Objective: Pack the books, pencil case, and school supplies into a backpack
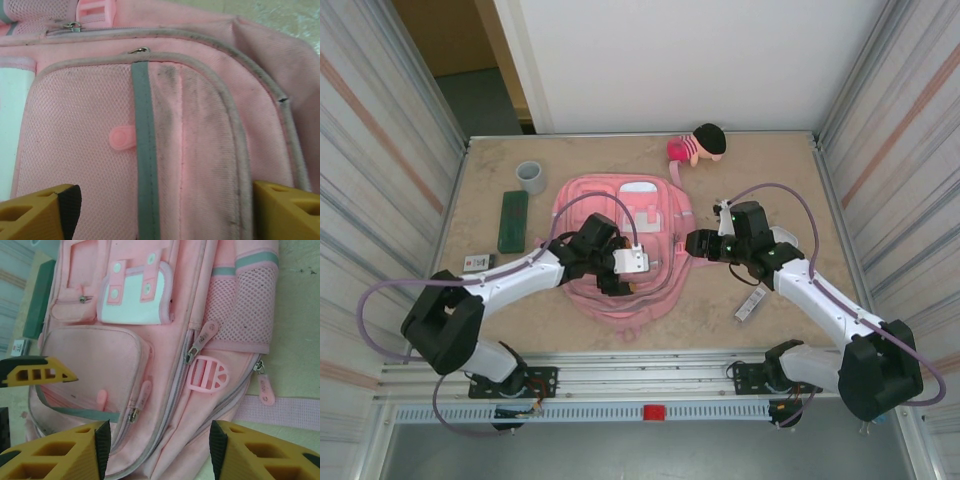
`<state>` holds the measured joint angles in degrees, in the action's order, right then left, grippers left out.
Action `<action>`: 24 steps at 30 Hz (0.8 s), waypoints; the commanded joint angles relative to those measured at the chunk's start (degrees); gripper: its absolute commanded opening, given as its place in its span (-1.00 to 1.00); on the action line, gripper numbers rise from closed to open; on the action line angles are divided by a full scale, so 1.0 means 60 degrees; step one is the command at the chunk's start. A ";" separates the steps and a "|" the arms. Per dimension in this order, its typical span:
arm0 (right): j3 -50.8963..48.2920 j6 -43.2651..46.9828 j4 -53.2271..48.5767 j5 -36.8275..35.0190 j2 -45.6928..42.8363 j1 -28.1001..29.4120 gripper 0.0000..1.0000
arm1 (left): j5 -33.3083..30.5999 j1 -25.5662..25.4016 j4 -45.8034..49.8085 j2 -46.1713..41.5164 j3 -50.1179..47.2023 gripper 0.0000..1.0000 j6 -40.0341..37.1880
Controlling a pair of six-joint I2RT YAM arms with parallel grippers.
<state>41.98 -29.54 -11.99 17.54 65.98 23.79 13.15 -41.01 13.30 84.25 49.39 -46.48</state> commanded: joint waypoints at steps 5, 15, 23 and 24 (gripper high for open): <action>-0.0132 -0.0146 0.0297 -0.0173 -0.0148 0.0107 0.13 | -0.0570 -0.0262 -0.0440 0.0487 -0.0328 0.64 -0.0176; 0.0006 0.0334 0.0599 0.0829 0.0105 -0.0154 0.26 | 0.1125 0.0283 -0.0439 -0.1211 -0.0413 -1.00 0.0584; 0.0999 0.1324 0.1400 0.2241 0.1554 -0.0576 0.53 | 0.4098 0.2013 -0.0168 -0.2747 -0.0123 -1.00 0.1280; 0.1115 0.1360 0.1645 0.2516 0.1819 -0.0686 0.55 | 0.4269 0.2159 -0.0118 -0.2786 -0.0101 -1.00 0.1234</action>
<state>46.33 -24.64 -6.55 27.38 74.37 21.02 29.80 -29.63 14.09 70.28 46.59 -41.06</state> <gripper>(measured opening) 0.770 0.075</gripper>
